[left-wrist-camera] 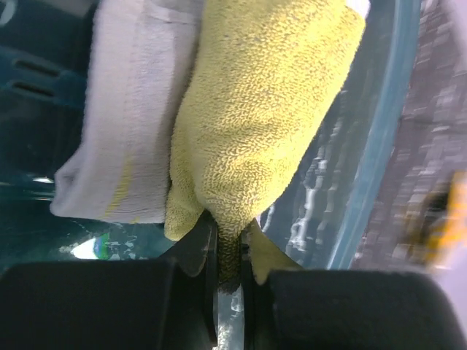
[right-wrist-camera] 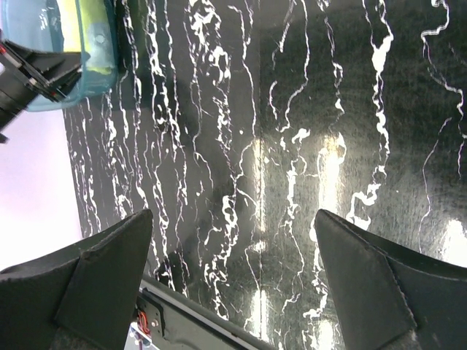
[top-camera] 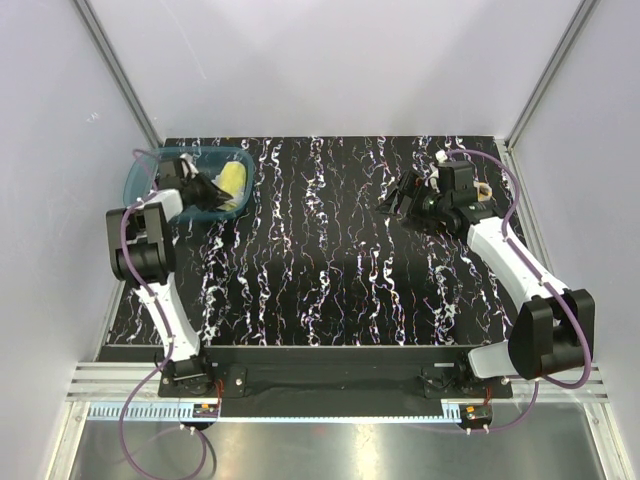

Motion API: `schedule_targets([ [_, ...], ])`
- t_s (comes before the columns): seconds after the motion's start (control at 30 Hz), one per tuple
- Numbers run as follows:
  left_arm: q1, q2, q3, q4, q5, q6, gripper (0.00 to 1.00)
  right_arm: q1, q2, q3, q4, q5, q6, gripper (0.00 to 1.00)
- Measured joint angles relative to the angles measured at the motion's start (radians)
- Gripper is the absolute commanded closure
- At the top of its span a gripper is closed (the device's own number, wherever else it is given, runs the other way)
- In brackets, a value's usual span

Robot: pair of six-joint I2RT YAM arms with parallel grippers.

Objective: Roll the towels
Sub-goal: Place the rolled towel into the container

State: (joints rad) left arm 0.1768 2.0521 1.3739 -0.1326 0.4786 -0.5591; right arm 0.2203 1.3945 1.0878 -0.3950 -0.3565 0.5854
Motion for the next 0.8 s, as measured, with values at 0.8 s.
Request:
schedule_targets([
  [0.8,0.105,0.119,-0.042,0.455,0.408,-0.468,0.67,-0.001,0.001,0.079,-0.066,-0.001,-0.01,0.01],
])
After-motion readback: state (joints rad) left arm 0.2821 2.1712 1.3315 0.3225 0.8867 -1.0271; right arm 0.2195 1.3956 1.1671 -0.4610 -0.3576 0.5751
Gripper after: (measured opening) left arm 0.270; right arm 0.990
